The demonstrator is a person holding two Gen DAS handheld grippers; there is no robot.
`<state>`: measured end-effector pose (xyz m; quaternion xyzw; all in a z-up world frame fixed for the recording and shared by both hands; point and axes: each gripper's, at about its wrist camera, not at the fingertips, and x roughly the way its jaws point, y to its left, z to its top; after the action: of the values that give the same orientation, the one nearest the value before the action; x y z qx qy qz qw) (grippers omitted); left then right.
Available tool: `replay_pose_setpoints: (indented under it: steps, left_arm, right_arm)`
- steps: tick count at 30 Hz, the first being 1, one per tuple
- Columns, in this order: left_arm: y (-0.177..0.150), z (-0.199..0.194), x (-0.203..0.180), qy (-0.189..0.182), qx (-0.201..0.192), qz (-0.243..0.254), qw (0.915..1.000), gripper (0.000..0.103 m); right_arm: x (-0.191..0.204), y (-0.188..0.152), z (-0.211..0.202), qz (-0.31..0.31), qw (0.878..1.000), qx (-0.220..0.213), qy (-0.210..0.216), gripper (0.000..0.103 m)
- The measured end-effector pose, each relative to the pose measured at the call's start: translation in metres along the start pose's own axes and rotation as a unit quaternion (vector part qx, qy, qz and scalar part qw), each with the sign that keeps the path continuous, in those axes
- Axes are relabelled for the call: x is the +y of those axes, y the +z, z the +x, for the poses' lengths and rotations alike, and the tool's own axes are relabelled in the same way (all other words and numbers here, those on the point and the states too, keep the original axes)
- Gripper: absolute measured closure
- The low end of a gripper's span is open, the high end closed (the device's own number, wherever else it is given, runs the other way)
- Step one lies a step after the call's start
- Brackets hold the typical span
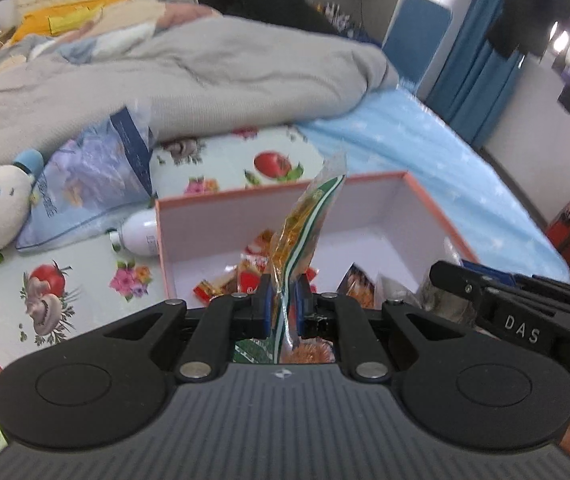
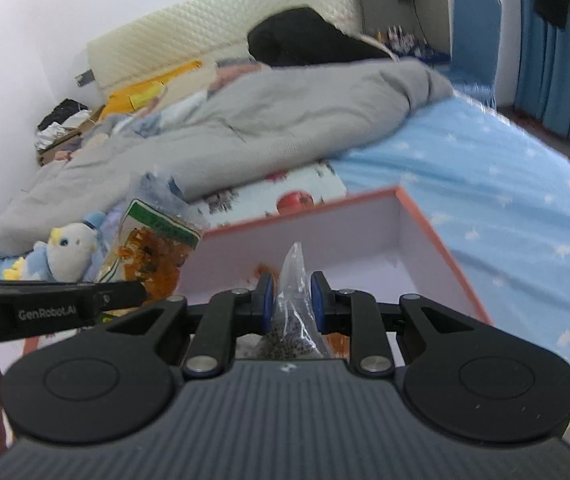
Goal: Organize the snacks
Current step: 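Lower both held packets into the box and open both tools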
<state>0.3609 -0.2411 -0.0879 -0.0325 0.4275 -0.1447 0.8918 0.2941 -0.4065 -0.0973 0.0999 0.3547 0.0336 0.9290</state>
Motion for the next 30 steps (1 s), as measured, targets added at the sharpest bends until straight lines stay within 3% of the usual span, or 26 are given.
replay_pose_setpoints:
  steps: [9, 12, 14, 15, 22, 30]
  left_arm:
    - [-0.001, 0.047, 0.000, 0.003, 0.044, -0.005, 0.9990, 0.089]
    - [-0.001, 0.054, 0.001, 0.011, 0.052, -0.004, 0.9986, 0.078]
    - [-0.001, 0.055, 0.001, 0.008, 0.057, -0.005, 0.9983, 0.061]
    - [-0.001, 0.054, 0.001, 0.009, 0.055, -0.004, 0.9984, 0.058]
    - [0.006, 0.019, 0.002, 0.000, 0.024, 0.002, 0.9997, 0.055]
    - [0.017, -0.051, 0.003, -0.008, -0.020, 0.015, 0.9997, 0.055]
  right_arm:
    - [-0.021, -0.021, 0.028, 0.018, 0.999, 0.031, 0.000, 0.081]
    - [-0.024, -0.020, 0.032, 0.018, 0.999, 0.033, 0.001, 0.081]
    - [-0.025, -0.020, 0.032, 0.020, 0.999, 0.033, 0.003, 0.081]
    - [-0.025, -0.019, 0.031, 0.021, 0.999, 0.032, 0.003, 0.081]
    - [-0.017, -0.010, 0.011, 0.024, 1.000, 0.010, 0.006, 0.081]
    - [0.007, 0.012, -0.041, 0.015, 0.999, -0.041, 0.017, 0.081]
